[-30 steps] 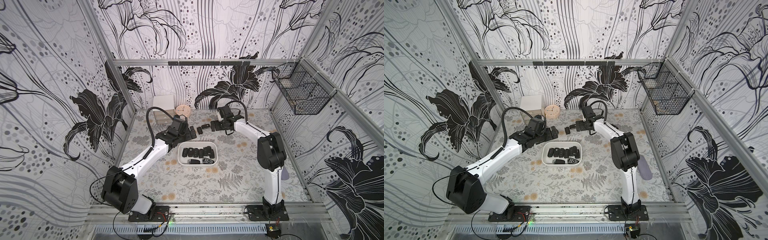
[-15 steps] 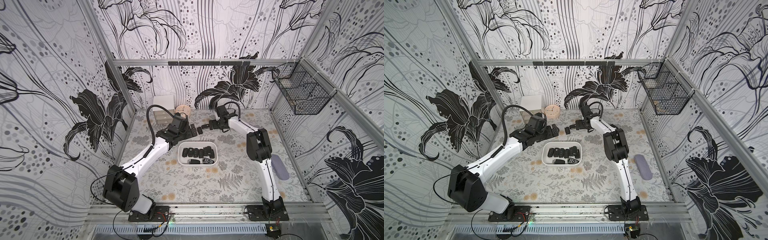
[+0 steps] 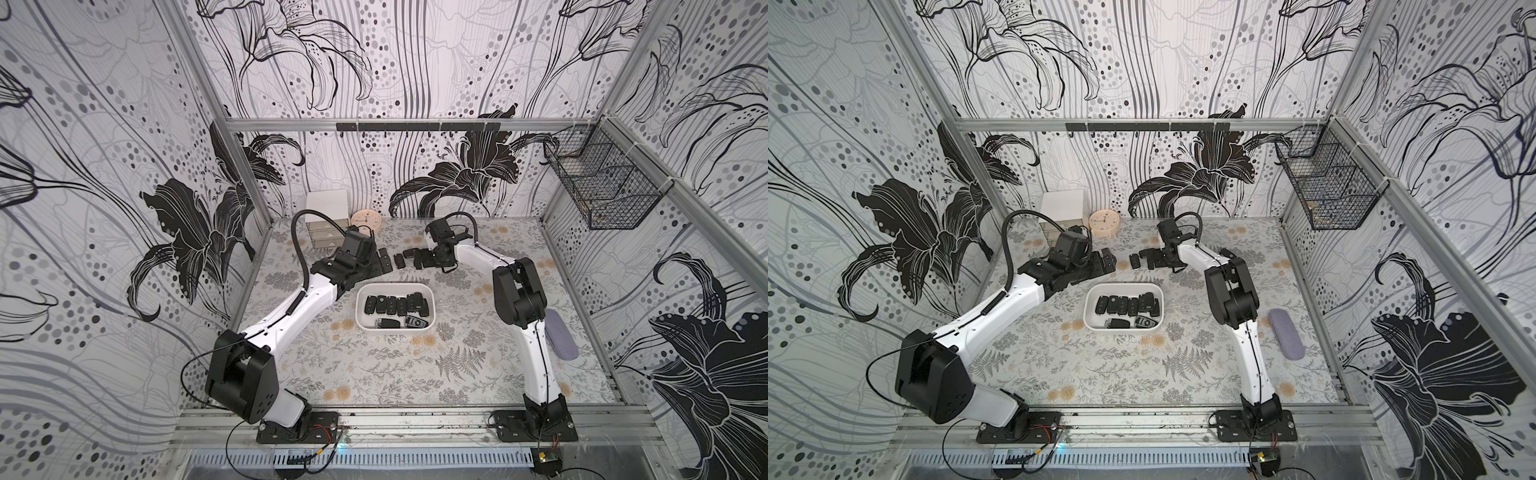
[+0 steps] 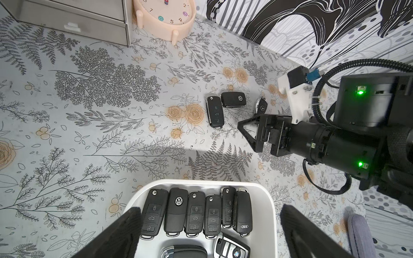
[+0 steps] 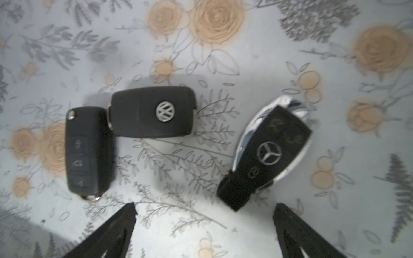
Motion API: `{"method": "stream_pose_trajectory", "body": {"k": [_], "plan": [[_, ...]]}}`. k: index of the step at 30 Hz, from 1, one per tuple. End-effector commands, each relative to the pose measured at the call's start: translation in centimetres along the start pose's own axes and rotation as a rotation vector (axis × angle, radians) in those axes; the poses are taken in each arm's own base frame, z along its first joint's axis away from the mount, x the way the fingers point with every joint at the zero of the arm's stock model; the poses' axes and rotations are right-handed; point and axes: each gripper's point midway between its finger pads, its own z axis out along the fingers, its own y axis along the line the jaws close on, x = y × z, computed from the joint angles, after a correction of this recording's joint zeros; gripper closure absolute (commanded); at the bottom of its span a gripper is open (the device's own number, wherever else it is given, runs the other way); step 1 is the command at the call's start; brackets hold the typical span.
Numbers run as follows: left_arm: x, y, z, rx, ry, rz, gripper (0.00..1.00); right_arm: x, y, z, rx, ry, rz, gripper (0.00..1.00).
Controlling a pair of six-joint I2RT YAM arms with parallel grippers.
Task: Place the car key into the storage box
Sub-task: Pick up the car key from the center of the board.
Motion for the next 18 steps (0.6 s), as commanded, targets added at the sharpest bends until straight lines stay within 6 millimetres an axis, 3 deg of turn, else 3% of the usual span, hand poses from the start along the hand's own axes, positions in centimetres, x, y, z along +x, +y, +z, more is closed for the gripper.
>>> {"method": "stream_pose_trajectory", "body": {"k": [1,13,18], "plan": [[-1.6,-0.5,-1.4,0.021,-0.059,0.008,0.01,-0.7,1.3,-1.5,-0.027,-0.021,0.009,0.01],[-1.5,0.2,-2.0,0.003,-0.073,-0.002,0.01,-5.5,0.1,-2.1,0.005,-0.132,-0.027,0.01],[-1.4,0.6,-2.1,-0.006,-0.074,-0.011,0.01,-6.7,-0.2,-0.3,0.007,-0.127,-0.044,0.00]]}}
